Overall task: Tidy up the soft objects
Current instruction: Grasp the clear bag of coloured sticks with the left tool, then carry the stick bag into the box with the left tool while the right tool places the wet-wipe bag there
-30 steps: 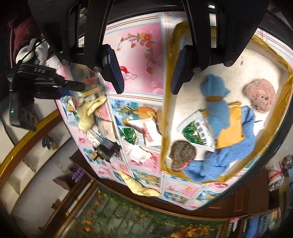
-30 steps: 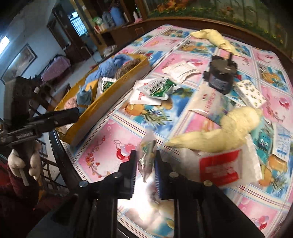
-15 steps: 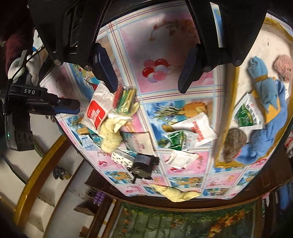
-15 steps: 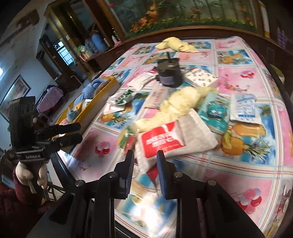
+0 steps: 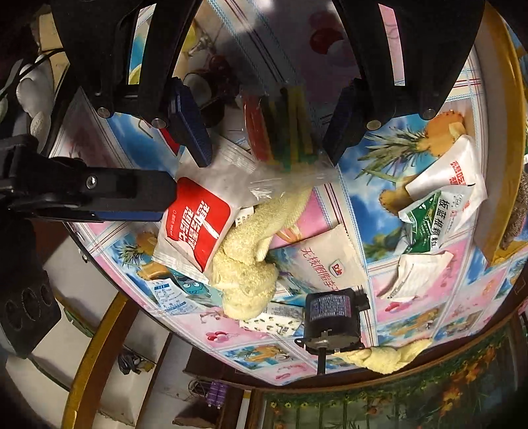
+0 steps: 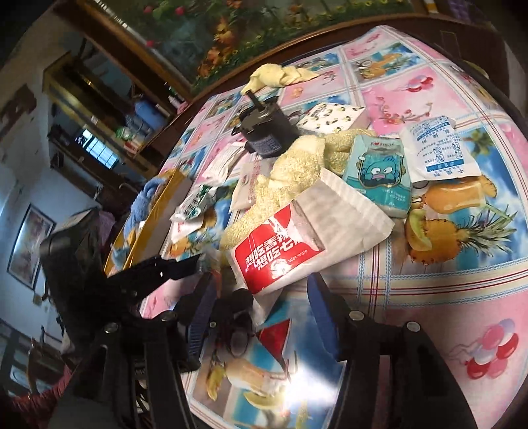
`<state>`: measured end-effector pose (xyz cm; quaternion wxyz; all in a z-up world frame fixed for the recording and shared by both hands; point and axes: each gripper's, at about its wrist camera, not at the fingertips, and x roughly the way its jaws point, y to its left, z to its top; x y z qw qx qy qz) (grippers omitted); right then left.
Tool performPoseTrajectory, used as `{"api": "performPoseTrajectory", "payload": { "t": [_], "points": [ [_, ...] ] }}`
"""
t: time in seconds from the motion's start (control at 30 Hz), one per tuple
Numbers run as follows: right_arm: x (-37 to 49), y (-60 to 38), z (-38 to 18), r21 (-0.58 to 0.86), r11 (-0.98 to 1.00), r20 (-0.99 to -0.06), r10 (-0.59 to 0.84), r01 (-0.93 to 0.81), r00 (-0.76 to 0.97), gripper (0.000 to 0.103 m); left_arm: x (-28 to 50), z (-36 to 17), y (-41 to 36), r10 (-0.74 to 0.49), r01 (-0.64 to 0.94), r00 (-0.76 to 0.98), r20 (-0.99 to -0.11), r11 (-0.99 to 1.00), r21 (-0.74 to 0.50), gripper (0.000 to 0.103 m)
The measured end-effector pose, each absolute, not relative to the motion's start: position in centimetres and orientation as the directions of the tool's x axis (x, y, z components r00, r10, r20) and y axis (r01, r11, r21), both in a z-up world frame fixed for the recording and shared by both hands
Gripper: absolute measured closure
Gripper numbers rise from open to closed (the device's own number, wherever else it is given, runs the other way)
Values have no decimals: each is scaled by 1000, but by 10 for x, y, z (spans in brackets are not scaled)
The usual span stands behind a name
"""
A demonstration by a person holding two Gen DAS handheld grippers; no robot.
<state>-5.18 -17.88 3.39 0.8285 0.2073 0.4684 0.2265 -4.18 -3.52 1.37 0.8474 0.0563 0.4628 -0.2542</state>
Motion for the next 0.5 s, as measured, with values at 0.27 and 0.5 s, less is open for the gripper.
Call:
{"api": "performPoseTrajectory", "payload": {
  "t": [0.27, 0.5],
  "points": [
    [-41, -188, 32, 541, 841, -713, 460, -3, 530, 44, -45, 15, -22, -414, 465, 438, -798, 864, -193, 75],
    [-34, -161, 31, 431, 902, -766, 342, 40, 545, 41, -49, 14, -25, -419, 457, 445, -791, 866, -202, 75]
  ]
}}
